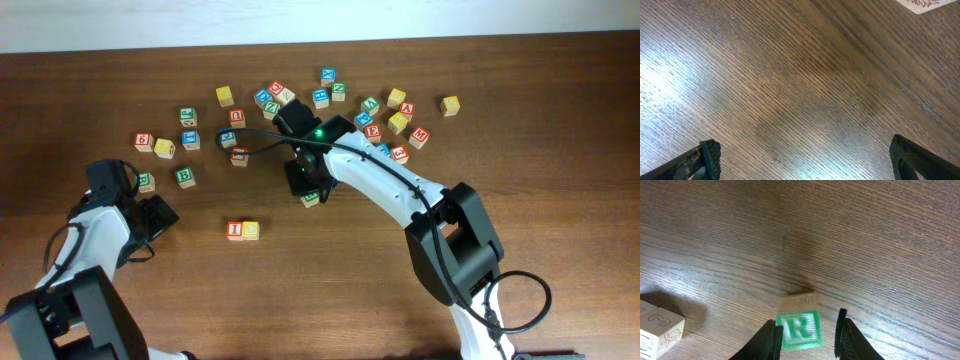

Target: Spell out ICRA

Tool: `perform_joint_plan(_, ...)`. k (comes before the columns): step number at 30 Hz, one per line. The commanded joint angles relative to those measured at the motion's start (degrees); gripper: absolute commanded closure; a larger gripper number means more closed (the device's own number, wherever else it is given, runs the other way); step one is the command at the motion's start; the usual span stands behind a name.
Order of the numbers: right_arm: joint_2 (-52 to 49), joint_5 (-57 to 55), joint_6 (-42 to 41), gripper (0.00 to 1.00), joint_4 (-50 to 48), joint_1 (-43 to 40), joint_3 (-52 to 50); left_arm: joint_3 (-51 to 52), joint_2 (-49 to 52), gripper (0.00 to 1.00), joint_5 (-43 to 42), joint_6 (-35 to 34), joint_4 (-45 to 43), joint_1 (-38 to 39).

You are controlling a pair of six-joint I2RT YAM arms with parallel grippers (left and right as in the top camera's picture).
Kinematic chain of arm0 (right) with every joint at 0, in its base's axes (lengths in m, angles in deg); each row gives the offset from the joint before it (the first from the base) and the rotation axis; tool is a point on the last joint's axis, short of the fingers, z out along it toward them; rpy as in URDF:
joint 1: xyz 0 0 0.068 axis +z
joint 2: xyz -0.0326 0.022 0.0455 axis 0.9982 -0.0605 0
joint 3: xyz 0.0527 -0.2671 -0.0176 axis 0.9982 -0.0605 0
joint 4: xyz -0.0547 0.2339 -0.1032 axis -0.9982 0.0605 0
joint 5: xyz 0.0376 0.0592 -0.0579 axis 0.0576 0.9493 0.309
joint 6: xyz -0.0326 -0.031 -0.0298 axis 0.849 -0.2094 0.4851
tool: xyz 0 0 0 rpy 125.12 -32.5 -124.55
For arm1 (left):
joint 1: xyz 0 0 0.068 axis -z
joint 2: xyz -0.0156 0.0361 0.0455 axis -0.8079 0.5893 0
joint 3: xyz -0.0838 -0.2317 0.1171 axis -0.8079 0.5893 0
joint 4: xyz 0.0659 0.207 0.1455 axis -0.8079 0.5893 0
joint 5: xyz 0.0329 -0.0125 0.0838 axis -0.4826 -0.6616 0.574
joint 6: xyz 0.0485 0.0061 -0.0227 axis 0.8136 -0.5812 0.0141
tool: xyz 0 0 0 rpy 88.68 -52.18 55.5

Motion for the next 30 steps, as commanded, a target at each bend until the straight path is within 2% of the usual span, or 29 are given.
perform_joint_plan(1, -0.1, -1.1, -1.2, 0.70, 0.0, 0.7, -1.0, 0.4, -0.6, 0.01, 0.4, -0.2, 0.0, -0.3)
perform_joint_plan(6, -0.1, -1.1, -1.2, 0.59, -0.8, 0.7, -1.0, 0.4, -0.6, 0.01, 0.4, -0.2, 0.0, -0.3)
perform_joint_plan(13, -0.3, -9.2, -1.2, 0.59, -3.6, 0.6, -1.0, 0.4, -0.6, 0.01, 0.4, -0.2, 0.0, -0.3)
perform_joint_plan(17, -1.4, -9.5, -1.1, 0.58, -4.9, 0.5, -1.0, 0.4, -0.6, 0.01, 0.4, -0.2, 0.0, -0.3)
perform_joint_plan(18, -1.7, -9.5, -1.1, 0.46, -5.1, 0.5, -1.0, 0.4, -0.6, 0.00, 0.4, -0.2, 0.0, -0.3)
perform_joint_plan(20, -2.0, -9.5, -1.1, 0.05, -5.6, 0.5, -1.0, 0.4, -0.6, 0.01, 0.4, -0.2, 0.0, -0.3)
perform_joint_plan(21, -2.0, -9.5, -1.1, 0.02, -5.8, 0.5, -1.0, 0.4, -0.6, 0.01, 0.4, -0.2, 0.0, -0.3)
perform_joint_plan(24, -2.0, -9.5, -1.1, 0.00, -6.5, 0.5, -1.0, 0.4, -0.6, 0.01, 0.4, -0.2, 0.0, -0.3)
perform_joint_plan(25, -2.0, -9.5, -1.1, 0.04, -6.5, 0.5, -1.0, 0.4, -0.6, 0.01, 0.4, -0.2, 0.0, -0.3)
perform_joint_plan(28, -2.0, -9.4, -1.1, 0.30, -6.3, 0.5, -1.0, 0.4, -0.6, 0.01, 0.4, -0.2, 0.0, -0.3)
perform_joint_plan(30, -2.0, -9.0, -1.2, 0.57, -5.4, 0.6, -1.1, 0.4, -0.6, 0.01, 0.4, -0.2, 0.0, -0.3)
